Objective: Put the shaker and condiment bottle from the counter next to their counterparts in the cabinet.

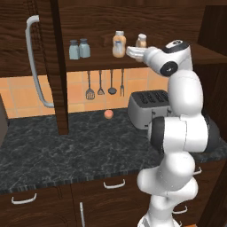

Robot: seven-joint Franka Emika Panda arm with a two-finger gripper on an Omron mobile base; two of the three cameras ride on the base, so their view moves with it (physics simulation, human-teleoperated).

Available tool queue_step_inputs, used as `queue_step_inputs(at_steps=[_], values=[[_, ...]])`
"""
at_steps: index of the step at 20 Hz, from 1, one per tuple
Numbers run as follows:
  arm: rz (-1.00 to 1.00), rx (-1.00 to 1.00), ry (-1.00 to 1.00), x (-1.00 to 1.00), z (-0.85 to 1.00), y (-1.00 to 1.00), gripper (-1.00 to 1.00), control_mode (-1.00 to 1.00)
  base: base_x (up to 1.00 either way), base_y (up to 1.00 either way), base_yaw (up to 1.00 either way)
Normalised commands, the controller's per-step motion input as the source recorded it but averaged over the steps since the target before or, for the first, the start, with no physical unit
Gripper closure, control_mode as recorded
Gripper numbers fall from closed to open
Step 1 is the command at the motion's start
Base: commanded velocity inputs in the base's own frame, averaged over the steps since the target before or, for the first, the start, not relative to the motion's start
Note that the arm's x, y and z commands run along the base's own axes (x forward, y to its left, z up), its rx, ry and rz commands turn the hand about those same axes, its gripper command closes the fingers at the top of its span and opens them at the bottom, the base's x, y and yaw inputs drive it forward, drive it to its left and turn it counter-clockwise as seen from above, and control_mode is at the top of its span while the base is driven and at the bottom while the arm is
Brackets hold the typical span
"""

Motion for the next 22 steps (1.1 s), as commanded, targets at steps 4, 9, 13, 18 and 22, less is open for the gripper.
queue_step_inputs(at_steps=[4, 9, 13, 18, 22], values=[[0.00, 0.04, 0.00, 0.36, 0.00, 0.07, 1.00, -1.00, 0.00, 0.00, 0.00], [0.01, 0.05, 0.00, 0.39, 0.00, 0.10, 1.00, -1.00, 0.00, 0.00, 0.00], [0.00, 0.05, 0.00, 0.39, 0.00, 0.06, 1.00, -1.00, 0.00, 0.00, 0.00], [0.00, 0.01, 0.00, 0.14, 0.00, 0.00, -1.00, -1.00, 0.00, 0.00, 0.00], [0.02, 0.00, 0.00, 0.00, 0.01, 0.00, -1.00, -1.00, 0.00, 0.00, 0.00]])
